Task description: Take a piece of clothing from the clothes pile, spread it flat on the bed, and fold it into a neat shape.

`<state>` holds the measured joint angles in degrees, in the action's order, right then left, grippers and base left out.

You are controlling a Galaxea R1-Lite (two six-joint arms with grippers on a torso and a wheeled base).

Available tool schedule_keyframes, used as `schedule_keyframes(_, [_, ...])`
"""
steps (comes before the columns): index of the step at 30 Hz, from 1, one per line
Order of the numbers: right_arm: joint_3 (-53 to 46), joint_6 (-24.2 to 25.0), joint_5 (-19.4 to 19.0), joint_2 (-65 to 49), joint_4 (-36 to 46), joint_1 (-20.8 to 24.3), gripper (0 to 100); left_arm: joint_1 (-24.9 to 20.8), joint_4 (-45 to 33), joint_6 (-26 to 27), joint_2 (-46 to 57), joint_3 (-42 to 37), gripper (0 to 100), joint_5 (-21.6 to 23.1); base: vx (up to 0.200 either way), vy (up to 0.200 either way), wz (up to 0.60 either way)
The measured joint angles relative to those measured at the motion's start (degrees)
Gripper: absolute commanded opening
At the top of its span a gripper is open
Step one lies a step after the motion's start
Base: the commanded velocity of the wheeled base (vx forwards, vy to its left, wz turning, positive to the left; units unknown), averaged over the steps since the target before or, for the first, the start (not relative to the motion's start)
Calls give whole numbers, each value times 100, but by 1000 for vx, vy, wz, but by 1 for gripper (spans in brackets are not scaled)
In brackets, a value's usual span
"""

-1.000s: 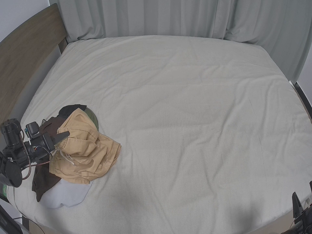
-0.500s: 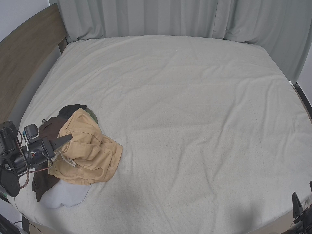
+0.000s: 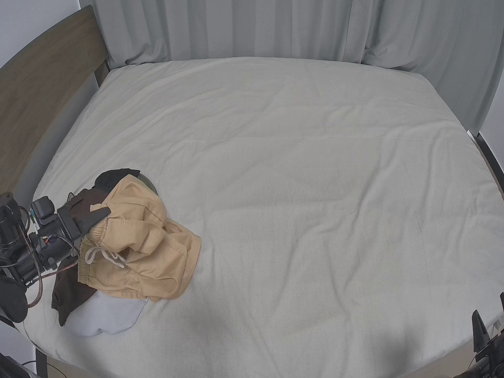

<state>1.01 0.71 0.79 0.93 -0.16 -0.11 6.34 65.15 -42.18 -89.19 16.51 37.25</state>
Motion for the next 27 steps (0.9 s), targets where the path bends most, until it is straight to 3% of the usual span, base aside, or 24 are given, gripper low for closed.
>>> schedule_keyframes(6, [0, 5, 0, 0, 0, 0, 100, -371, 2, -613, 460, 20, 0, -857, 0, 0, 0])
schedule_keyframes(15, [0, 7, -1, 0, 0, 0, 100, -1306, -1, -1269, 953, -66, 0, -2180, 0, 0, 0])
schedule_keyframes(20, [0, 9, 0, 0, 0, 1, 100, -1794, -4, -1549, 1122, -41, 0, -3302, 0, 0, 0])
schedule_keyframes(24, [0, 7, 0, 0, 0, 4, 100, -2450, 10, -1697, 1214, 52, 0, -4144, 0, 0, 0])
schedule_keyframes(27, [0, 9, -1, 0, 0, 1, 100, -2910, 10, -1741, 1297, 127, 0, -4495, 0, 0, 0])
